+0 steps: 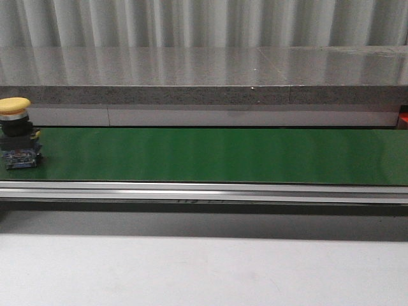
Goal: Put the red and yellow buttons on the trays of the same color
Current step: 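Lower the yellow button onto the belt and open the left gripper, then grasp a red button from the pile with the left gripper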
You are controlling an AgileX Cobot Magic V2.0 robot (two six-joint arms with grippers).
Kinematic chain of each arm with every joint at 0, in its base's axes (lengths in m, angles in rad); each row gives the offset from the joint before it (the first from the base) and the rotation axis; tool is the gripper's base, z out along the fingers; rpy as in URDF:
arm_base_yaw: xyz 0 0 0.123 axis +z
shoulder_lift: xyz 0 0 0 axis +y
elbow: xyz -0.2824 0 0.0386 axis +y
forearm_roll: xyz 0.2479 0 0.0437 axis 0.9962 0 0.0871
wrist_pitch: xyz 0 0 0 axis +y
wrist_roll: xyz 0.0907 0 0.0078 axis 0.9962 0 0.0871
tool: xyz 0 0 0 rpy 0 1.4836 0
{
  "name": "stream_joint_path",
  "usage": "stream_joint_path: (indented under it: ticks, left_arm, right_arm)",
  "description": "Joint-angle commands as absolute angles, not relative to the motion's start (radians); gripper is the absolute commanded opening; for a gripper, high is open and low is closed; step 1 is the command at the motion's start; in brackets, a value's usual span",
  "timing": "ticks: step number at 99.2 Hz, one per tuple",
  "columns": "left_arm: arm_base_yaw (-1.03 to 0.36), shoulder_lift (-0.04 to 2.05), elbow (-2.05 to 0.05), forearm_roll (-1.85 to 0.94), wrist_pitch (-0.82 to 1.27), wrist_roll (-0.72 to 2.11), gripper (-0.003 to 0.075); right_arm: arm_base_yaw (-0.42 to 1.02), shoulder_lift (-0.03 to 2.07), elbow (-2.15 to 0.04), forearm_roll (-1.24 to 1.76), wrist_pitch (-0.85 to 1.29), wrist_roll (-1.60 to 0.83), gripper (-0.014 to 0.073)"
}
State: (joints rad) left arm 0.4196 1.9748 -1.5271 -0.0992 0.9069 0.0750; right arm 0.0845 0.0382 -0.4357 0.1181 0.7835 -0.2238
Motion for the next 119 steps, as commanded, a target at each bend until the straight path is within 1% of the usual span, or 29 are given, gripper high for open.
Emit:
stream_joint_path:
  ticks: [1, 16, 33, 46, 61, 90, 94, 99, 101, 104, 109, 114, 119]
  left_arm:
    - [0.401, 1.836, -1.545, -0.109, 0.901, 0.097, 0.0183]
    - [0.345, 1.712, -1.491, -0.108, 0.898, 0.1, 0.0183]
    - [0.243, 1.618, -1.425, -0.102, 0.89, 0.1, 0.0183]
    - [0.165, 1.611, -1.389, -0.102, 0.894, 0.1, 0.0183]
    - [0.107, 1.611, -1.331, -0.101, 0.886, 0.1, 0.0183]
    - [0.094, 1.65, -1.288, -0.076, 0.893, 0.1, 0.0188]
    - [0.094, 1.654, -1.288, -0.076, 0.895, 0.102, 0.0204]
    - [0.094, 1.658, -1.288, -0.076, 0.899, 0.102, 0.0244]
    - [0.094, 1.662, -1.288, -0.076, 0.901, 0.104, 0.0277]
    - [0.094, 1.664, -1.288, -0.076, 0.903, 0.104, 0.0304]
    - [0.094, 1.669, -1.288, -0.076, 0.903, 0.104, 0.0385]
    - [0.094, 1.671, -1.29, -0.076, 0.901, 0.104, 0.0449]
    - [0.094, 1.671, -1.29, -0.076, 0.885, 0.104, 0.0499]
  right_arm:
    - [0.085, 0.05, -0.458, 0.12, 0.701, -0.224, -0.0067]
    - [0.085, 0.05, -0.458, 0.12, 0.701, -0.224, -0.0067]
    - [0.085, 0.05, -0.458, 0.12, 0.701, -0.224, -0.0067]
    - [0.085, 0.05, -0.458, 0.12, 0.701, -0.224, -0.0067]
    - [0.085, 0.05, -0.458, 0.12, 0.701, -0.224, -0.0067]
    - [0.085, 0.05, -0.458, 0.12, 0.701, -0.224, -0.0067]
    - [0.085, 0.05, -0.458, 0.12, 0.701, -0.224, -0.0067]
    - [0.085, 0.05, -0.458, 0.12, 0.701, -0.224, -0.0067]
    - [0.085, 0.05, -0.458, 0.12, 0.701, -0.224, -0.0067]
    - [0.085, 0.05, -0.458, 0.12, 0.701, -0.224, -0.0067]
    - [0.085, 0.05, -0.458, 0.12, 0.701, -0.224, -0.0067]
    - [0.085, 0.05, -0.458, 0.12, 0.701, -0.224, -0.0067]
    - [0.085, 0.05, -0.458, 0.12, 0.701, -0.224, -0.0067]
